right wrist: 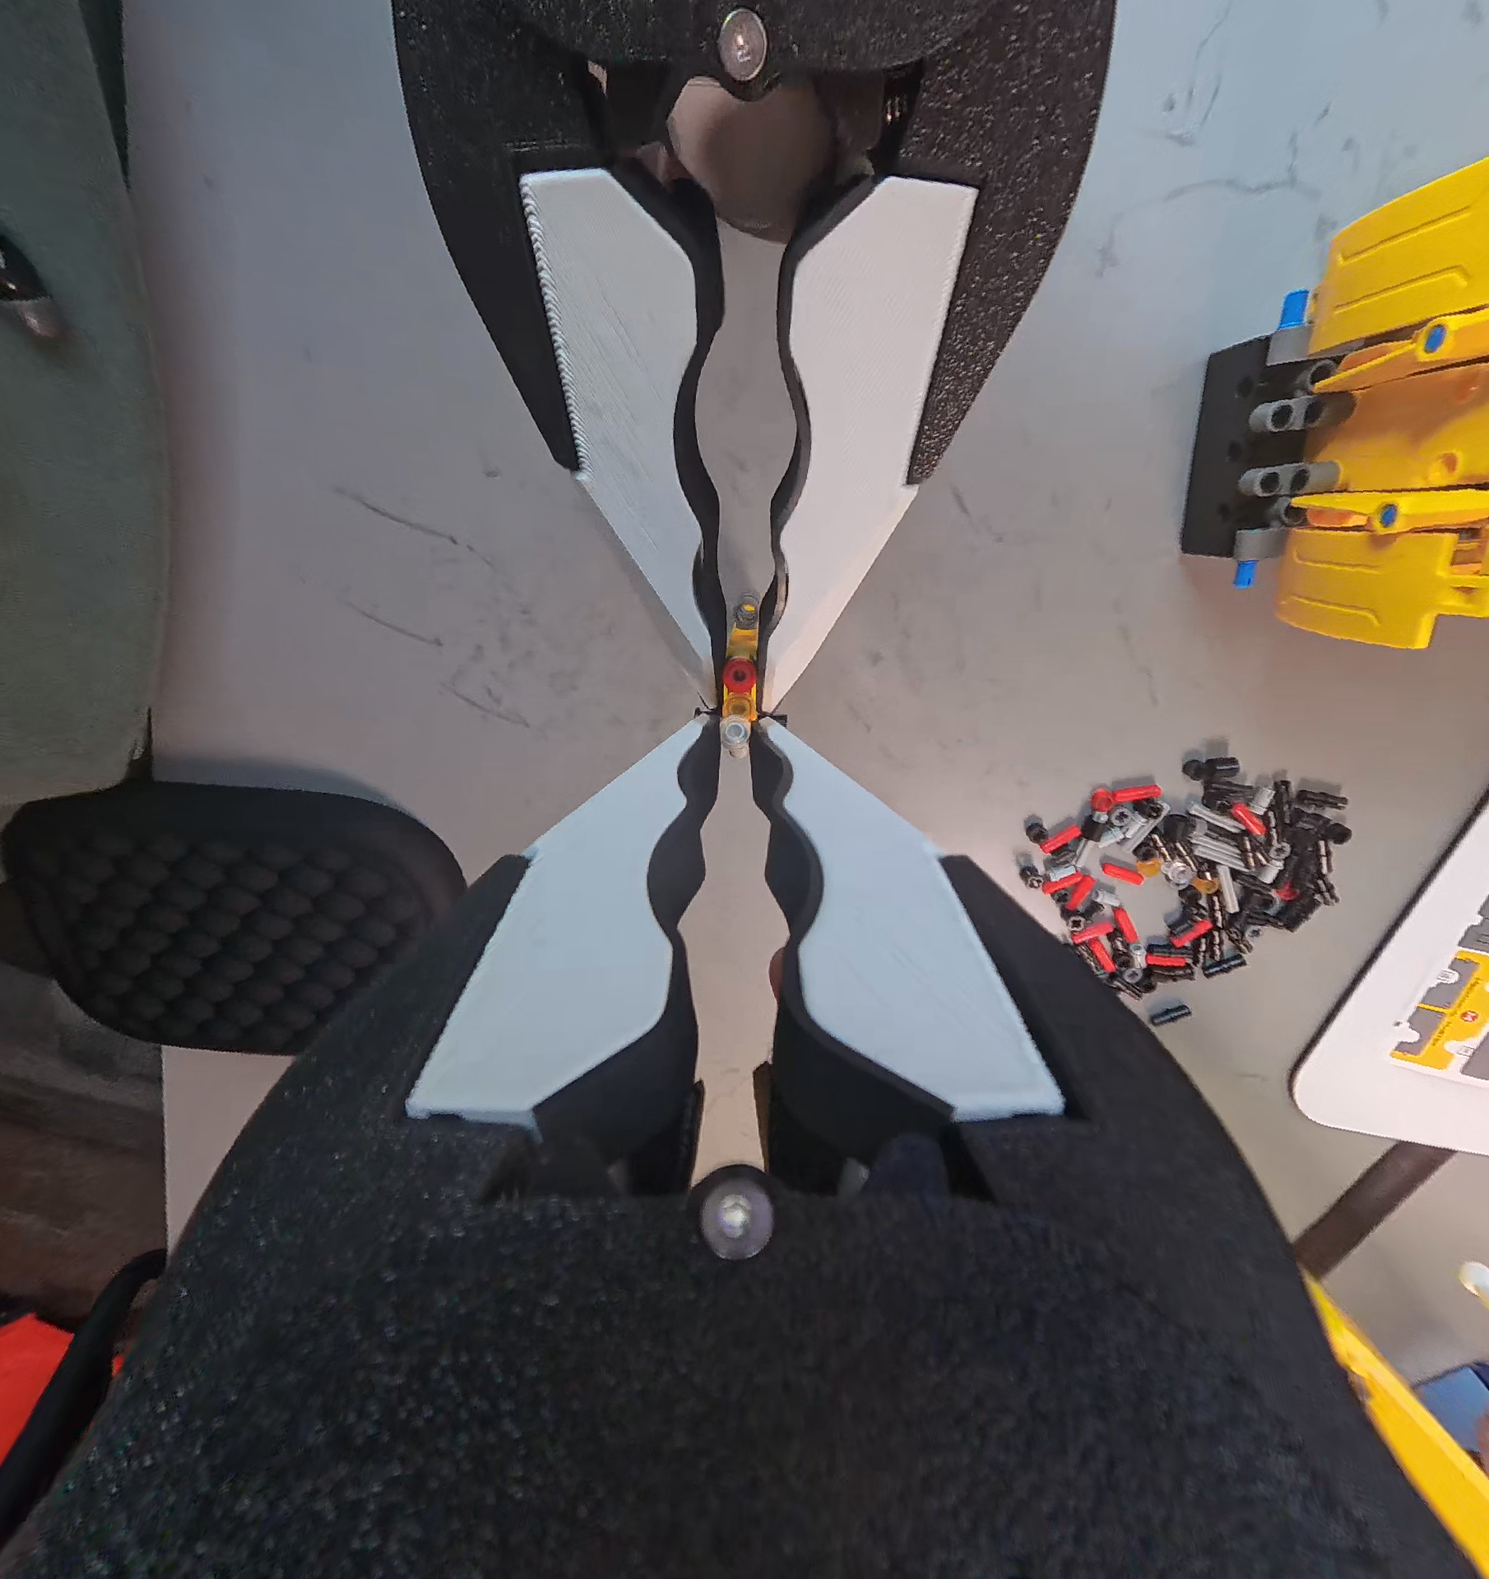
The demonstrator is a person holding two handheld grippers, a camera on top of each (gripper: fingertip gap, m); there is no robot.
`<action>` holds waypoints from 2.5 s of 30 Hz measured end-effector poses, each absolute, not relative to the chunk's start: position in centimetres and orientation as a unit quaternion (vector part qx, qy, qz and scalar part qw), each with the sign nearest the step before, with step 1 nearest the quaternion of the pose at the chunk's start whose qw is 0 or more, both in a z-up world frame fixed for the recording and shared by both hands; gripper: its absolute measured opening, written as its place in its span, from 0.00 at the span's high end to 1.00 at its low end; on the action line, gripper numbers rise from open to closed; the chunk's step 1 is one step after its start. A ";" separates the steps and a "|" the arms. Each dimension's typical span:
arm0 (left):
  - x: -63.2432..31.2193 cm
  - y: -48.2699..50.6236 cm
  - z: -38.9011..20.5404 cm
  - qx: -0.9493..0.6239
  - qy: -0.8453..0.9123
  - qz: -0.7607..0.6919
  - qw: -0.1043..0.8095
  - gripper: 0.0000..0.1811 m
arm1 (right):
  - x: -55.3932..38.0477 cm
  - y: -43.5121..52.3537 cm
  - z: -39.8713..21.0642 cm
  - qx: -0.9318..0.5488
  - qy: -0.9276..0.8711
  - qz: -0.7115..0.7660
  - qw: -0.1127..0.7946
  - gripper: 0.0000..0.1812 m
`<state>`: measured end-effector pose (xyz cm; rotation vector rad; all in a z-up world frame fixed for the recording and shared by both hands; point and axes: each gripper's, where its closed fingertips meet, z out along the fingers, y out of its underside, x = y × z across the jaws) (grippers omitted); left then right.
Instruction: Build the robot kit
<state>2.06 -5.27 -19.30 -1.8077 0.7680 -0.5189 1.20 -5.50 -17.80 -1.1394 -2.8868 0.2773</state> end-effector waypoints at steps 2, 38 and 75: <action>2.1 -5.3 -19.3 -0.756 0.318 -0.221 0.528 0.96 | 1.2 -5.5 -17.8 -0.374 -0.920 0.111 0.019 0.96; 1.7 -5.1 -19.3 -0.756 0.291 -0.253 0.528 0.96 | 0.7 -5.0 -17.3 -0.475 -0.764 0.419 0.125 0.96; 2.0 -5.3 -19.3 -0.760 0.309 -0.232 0.523 0.96 | 1.5 -5.1 -17.7 -0.434 -0.887 0.160 0.020 0.97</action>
